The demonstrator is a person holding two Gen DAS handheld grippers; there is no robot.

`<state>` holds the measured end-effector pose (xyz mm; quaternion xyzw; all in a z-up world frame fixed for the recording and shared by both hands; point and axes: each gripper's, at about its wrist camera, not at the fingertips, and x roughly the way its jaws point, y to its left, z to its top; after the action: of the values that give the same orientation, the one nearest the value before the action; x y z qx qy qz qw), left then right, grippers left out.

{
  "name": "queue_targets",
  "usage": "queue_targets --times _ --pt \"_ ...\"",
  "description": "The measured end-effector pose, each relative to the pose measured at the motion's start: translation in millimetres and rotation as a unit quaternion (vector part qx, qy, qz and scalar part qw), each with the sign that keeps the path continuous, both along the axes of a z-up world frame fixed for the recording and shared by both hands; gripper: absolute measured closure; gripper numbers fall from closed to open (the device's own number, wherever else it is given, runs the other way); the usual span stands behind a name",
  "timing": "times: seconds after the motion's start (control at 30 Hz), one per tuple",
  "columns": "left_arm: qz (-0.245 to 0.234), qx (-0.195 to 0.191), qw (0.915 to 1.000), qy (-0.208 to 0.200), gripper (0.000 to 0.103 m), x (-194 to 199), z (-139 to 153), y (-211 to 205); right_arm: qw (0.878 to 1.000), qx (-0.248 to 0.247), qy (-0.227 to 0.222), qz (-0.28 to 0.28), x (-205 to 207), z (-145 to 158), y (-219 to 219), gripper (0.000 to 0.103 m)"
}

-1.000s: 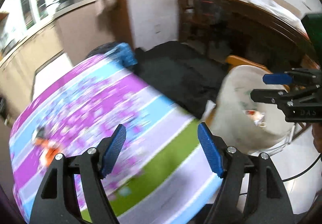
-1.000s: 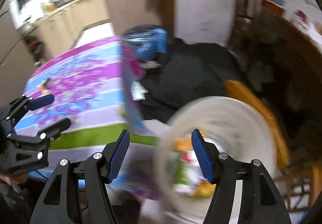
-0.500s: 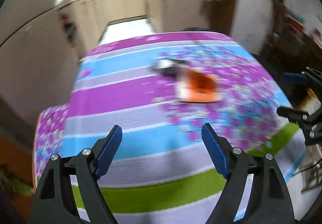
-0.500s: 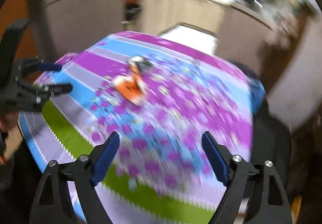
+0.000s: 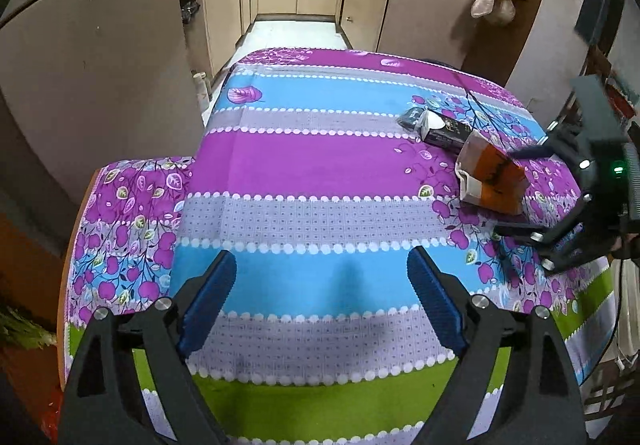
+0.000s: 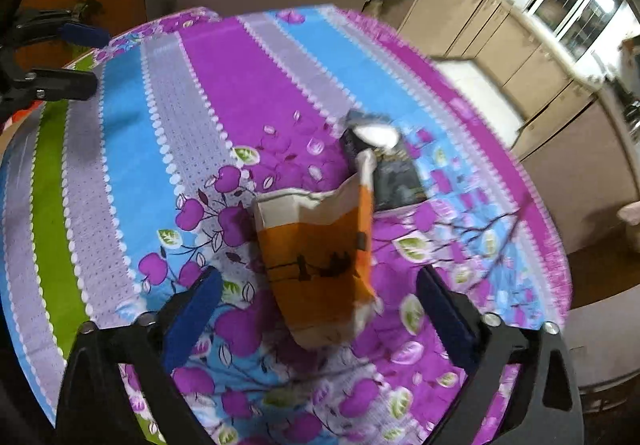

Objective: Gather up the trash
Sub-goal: 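Grasp the orange paper cup with the right gripper while the left gripper grasps the black snack pouch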

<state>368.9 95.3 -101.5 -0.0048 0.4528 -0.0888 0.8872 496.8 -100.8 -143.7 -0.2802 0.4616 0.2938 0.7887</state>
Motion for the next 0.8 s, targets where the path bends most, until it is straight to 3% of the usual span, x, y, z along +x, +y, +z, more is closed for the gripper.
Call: queue_targets --times 0.03,0.07,0.2,0.27,0.33,0.37,0.47,0.53,0.6,0.73,0.8 --pt "-0.003 -0.002 1.0000 0.000 0.019 2 1 -1 1.000 0.022 0.019 -0.007 3 0 -3 0.039" --pt "-0.005 -0.004 1.0000 0.001 0.019 5 2 -2 0.999 0.030 0.021 -0.011 3 -1 -3 0.056" --pt "-0.028 0.000 0.9996 -0.006 0.019 21 12 -21 0.997 0.052 0.003 -0.050 -13 0 -13 0.059" --pt "-0.079 0.009 0.9965 -0.027 0.019 34 21 -42 0.993 0.083 -0.006 -0.086 -33 8 -25 0.060" --pt "-0.150 0.010 0.9877 -0.044 0.019 50 26 -62 0.984 0.127 -0.006 -0.122 -55 17 -42 0.059" --pt "-0.192 0.014 0.9800 -0.052 0.019 59 26 -72 0.974 0.167 0.000 -0.150 -76 26 -55 0.059" --pt "-0.318 0.074 0.9410 -0.089 0.019 96 15 -107 0.957 0.232 0.003 -0.176 -126 39 -76 0.058" --pt "-0.363 0.119 0.9191 -0.098 0.019 116 2 -120 0.943 0.269 0.004 -0.198 -161 48 -93 0.058" --pt "-0.406 0.136 0.8982 -0.100 0.019 132 -7 -129 0.928 0.300 0.002 -0.222 -185 55 -110 0.057" --pt "-0.469 0.107 0.8722 -0.087 0.019 148 -12 -140 0.897 0.339 -0.002 -0.284 -216 57 -148 0.056" --pt "-0.502 0.101 0.8561 -0.072 0.019 152 -16 -148 0.888 0.341 0.000 -0.309 -218 53 -156 0.056"
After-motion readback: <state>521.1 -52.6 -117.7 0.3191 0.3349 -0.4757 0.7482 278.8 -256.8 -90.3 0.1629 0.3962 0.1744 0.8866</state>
